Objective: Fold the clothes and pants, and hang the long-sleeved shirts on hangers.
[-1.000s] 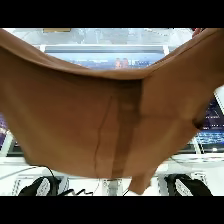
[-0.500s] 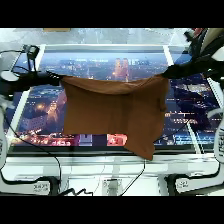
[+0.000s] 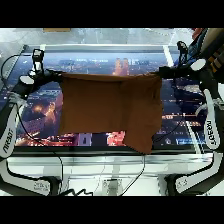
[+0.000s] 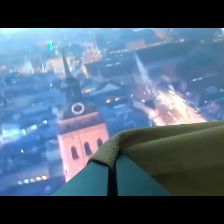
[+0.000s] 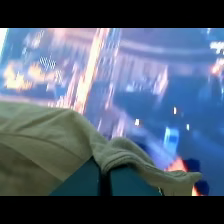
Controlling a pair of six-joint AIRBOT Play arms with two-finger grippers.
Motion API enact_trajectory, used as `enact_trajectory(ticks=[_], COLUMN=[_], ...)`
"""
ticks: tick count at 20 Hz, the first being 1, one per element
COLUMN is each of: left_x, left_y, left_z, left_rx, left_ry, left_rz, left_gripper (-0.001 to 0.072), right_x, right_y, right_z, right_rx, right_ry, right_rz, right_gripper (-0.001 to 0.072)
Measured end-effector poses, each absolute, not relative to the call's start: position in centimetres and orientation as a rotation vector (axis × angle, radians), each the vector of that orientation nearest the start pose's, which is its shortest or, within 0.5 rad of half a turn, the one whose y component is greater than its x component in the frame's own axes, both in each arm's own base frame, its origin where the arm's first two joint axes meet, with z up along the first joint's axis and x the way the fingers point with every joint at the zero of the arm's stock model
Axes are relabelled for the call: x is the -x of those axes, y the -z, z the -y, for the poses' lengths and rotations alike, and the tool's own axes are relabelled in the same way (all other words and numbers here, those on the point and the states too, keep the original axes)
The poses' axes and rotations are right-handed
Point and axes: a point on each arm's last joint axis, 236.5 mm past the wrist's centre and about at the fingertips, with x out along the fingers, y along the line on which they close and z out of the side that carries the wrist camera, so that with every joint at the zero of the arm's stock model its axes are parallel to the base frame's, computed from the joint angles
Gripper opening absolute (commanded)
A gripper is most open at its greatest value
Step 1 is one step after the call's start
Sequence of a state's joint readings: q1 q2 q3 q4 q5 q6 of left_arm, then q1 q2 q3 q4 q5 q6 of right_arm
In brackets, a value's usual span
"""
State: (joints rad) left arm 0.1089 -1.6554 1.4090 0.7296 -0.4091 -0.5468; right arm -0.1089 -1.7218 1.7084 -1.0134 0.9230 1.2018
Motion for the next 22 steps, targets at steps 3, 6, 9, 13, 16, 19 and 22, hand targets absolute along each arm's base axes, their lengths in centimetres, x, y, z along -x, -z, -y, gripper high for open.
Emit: enact_trajectory(ticks=[3,6,9,13,16,19,22], left_x=[-60.8,-60.2,-58.3,-55.4,-54.4,-54.5,-54.9], left_y=[-3.0,-0.5,2.5,6.1,7.1,7.2,7.1], left_z=[0.2,1.1,2.1,0.6,-0.9,-1.9,-2.0], left_rx=[-0.086,-0.074,-0.129,-0.222,-0.256,-0.276,-0.292], left_ry=[0.232,0.279,0.362,0.381,0.357,0.328,0.313], left_rz=[-0.525,-0.589,-0.700,-0.878,-0.940,-0.946,-0.935], left_gripper=[0.0010,0.0009,0.0010,0.0009,0.0009,0.0010,0.0068], right_x=[-58.4,-58.0,-56.5,-54.3,-53.0,-52.2,-51.8], right_y=[-3.8,-0.6,1.8,3.6,4.4,4.7,4.8], right_z=[-3.6,-3.6,-3.6,-3.7,-3.9,-4.0,-4.2], right_rx=[-0.233,-0.245,-0.218,-0.187,-0.179,-0.177,-0.180], right_ry=[-0.275,-0.260,-0.268,-0.290,-0.308,-0.322,-0.328], right_rz=[-0.831,-0.883,-0.967,-1.070,-1.130,-1.166,-1.181], right_gripper=[0.0012,0.0012,0.0012,0.0012,0.0012,0.0013,0.0312])
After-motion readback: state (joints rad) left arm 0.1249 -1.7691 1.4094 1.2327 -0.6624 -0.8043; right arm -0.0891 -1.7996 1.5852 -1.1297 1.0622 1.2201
